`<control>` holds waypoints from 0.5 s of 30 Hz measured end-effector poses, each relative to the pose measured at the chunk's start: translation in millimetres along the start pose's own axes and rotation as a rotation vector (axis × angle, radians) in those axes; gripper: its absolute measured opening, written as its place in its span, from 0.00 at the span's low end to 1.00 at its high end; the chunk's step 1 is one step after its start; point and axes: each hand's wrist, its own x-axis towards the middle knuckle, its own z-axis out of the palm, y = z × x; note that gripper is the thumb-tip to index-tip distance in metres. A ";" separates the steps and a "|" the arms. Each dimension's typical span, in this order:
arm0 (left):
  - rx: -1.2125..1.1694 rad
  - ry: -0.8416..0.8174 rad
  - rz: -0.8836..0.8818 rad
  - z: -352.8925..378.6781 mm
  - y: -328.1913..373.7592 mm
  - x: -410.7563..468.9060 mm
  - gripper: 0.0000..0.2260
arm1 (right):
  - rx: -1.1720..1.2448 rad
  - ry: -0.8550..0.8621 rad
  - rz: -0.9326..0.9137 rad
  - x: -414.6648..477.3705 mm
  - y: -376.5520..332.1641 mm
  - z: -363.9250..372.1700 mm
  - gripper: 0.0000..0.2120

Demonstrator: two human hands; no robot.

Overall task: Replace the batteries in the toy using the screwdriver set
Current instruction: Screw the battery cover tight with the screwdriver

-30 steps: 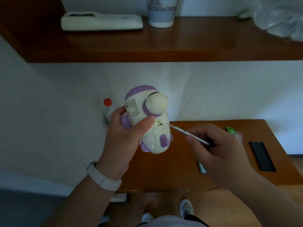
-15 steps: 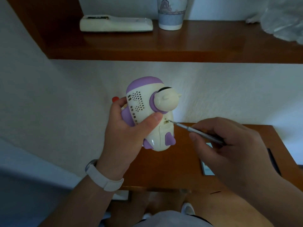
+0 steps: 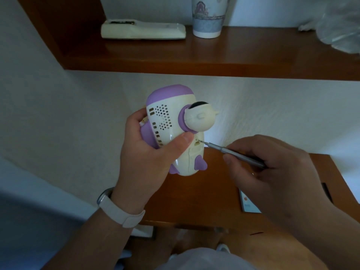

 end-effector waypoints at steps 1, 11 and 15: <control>0.005 0.004 0.003 0.5 0.1 -0.1 0.33 | -0.004 0.003 -0.002 0.2 0.4 0.2 0.09; 0.056 -0.003 0.054 5.5 1.6 -2.8 0.38 | -0.005 -0.014 0.022 -2.0 3.3 1.9 0.10; 0.068 -0.007 0.063 6.3 0.5 -4.4 0.38 | 0.007 -0.019 0.026 -4.1 4.2 2.9 0.11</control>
